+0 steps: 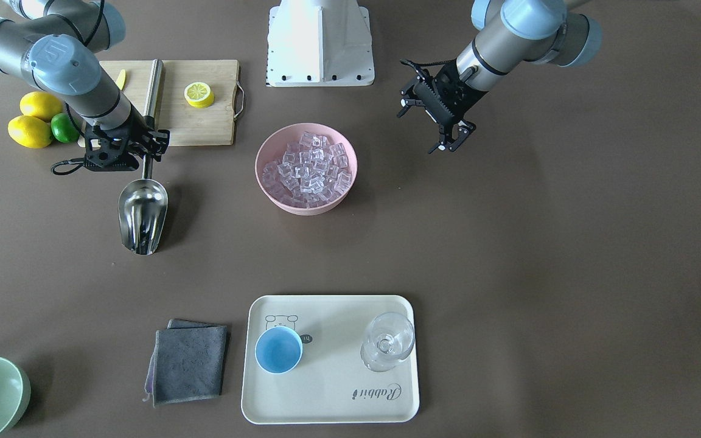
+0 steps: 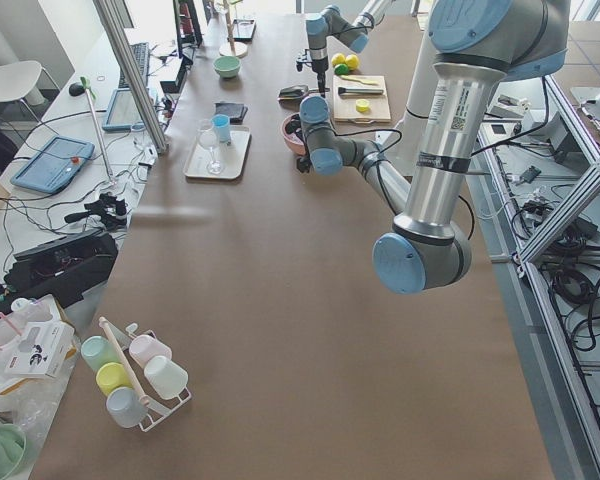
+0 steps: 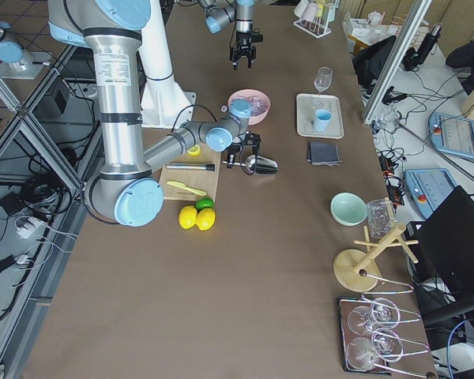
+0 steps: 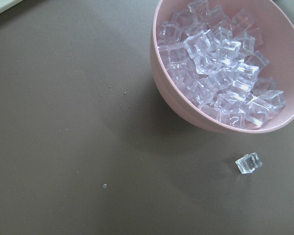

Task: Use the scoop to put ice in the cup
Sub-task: 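Move the left gripper to the pink bowl rim while the right gripper lifts the scoop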

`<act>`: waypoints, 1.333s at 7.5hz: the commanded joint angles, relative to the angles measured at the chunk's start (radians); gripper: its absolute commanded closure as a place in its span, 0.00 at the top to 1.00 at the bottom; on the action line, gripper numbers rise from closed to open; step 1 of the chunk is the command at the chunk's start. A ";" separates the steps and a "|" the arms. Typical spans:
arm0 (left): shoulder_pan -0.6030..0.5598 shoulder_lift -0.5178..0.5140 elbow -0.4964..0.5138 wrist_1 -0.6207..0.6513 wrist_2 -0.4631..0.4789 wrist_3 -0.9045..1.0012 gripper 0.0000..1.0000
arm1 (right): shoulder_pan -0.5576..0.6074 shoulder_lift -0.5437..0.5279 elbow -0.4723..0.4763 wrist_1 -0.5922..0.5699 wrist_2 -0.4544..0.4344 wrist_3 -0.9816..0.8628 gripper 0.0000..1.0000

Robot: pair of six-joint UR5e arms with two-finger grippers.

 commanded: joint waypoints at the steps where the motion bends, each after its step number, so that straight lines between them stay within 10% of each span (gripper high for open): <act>1: 0.131 -0.024 -0.010 -0.020 0.192 -0.002 0.98 | 0.001 -0.003 0.003 -0.013 -0.001 -0.001 0.00; 7: 0.131 0.002 0.186 -0.368 0.131 0.010 0.98 | 0.130 -0.058 0.202 -0.148 -0.138 -0.336 0.00; 10: 0.128 -0.008 0.197 -0.357 0.226 0.495 0.98 | 0.242 -0.053 0.182 -0.186 -0.115 -0.671 0.00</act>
